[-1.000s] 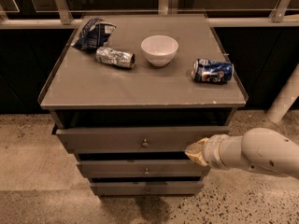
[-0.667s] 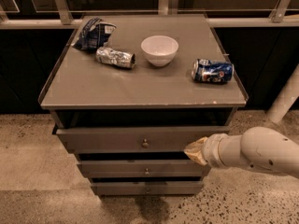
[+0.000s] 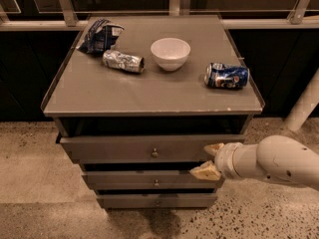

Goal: Close top drawer

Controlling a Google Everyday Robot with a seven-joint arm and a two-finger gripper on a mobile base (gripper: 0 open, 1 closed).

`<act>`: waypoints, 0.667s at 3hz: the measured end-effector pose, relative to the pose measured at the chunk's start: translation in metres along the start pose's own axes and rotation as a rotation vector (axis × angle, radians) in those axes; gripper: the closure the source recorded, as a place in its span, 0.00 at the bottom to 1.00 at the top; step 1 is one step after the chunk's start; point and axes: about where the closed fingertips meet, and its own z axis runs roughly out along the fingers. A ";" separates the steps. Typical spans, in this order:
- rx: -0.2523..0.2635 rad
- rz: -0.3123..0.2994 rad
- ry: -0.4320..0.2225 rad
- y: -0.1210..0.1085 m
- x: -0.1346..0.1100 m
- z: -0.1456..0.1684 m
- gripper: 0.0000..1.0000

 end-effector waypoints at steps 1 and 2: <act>0.000 0.000 0.000 0.000 0.000 0.000 0.00; 0.000 0.000 0.000 0.000 0.000 0.000 0.00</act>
Offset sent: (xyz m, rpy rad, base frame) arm 0.0000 0.0000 0.0000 0.0000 0.0000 0.0000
